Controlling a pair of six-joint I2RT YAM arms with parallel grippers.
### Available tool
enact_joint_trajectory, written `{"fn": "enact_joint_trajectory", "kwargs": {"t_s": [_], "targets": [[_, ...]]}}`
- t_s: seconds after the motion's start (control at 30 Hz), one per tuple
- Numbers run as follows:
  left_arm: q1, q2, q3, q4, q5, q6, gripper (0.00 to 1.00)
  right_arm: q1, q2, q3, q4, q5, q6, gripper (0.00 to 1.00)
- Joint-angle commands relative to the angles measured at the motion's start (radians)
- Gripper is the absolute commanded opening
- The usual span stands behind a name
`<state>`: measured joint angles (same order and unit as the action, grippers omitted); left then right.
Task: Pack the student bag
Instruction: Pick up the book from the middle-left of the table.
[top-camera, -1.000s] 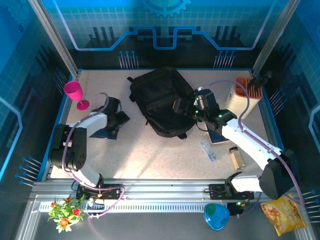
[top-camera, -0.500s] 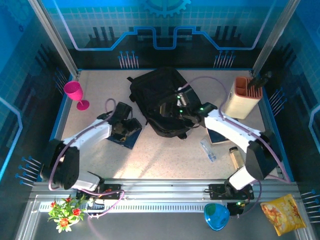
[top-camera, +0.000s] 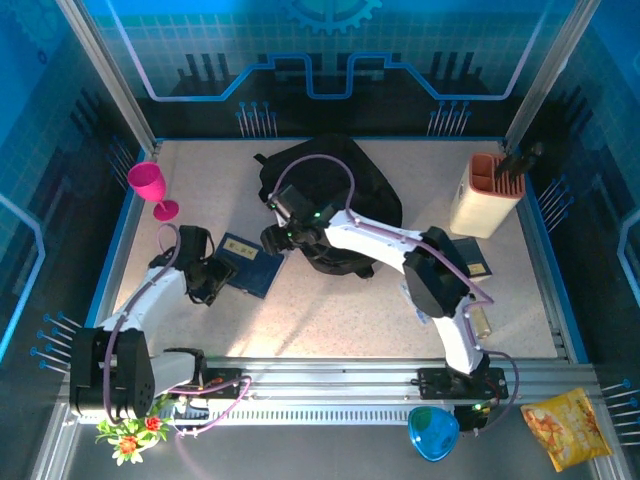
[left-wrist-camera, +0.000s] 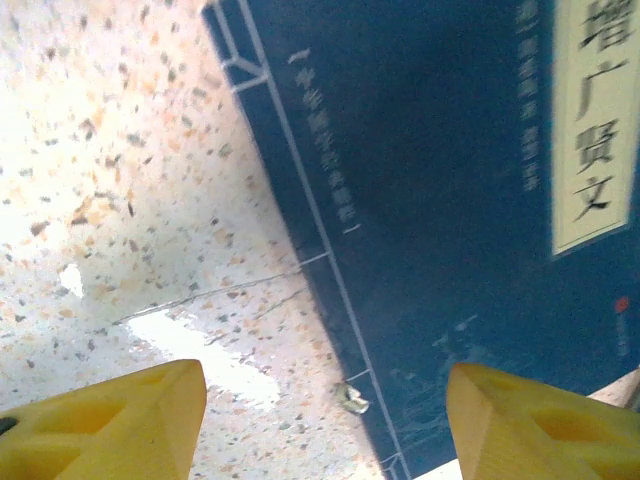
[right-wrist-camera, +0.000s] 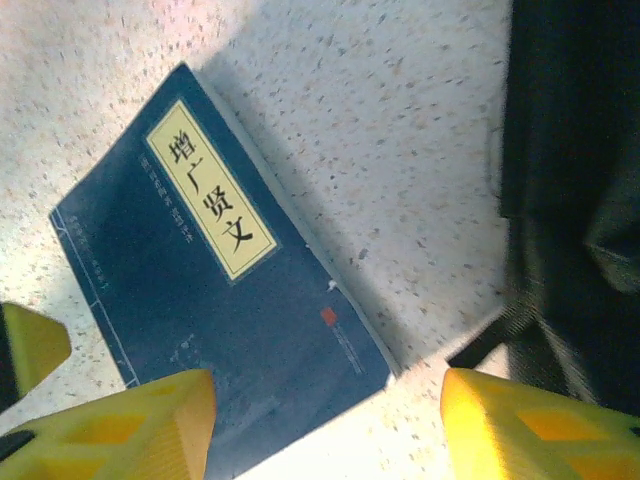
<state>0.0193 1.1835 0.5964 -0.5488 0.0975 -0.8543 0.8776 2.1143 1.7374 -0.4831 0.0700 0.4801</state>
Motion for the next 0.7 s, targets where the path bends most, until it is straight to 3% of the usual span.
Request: {"fn": "enact_joint_trajectory", "kwargs": {"t_s": [0.0, 0.33, 0.67], "targets": [[0.018, -0.010, -0.037, 0.075, 0.082, 0.020, 0.64, 0.017, 0.086, 0.106, -0.059, -0.007, -0.041, 0.60], [0.019, 0.032, -0.077, 0.168, 0.120, 0.029, 0.55, 0.024, 0.296, 0.300, -0.132, -0.024, -0.048, 0.49], [0.019, 0.082, -0.110, 0.241, 0.166, 0.027, 0.55, 0.031, 0.340, 0.295, -0.175, -0.049, -0.037, 0.33]]}}
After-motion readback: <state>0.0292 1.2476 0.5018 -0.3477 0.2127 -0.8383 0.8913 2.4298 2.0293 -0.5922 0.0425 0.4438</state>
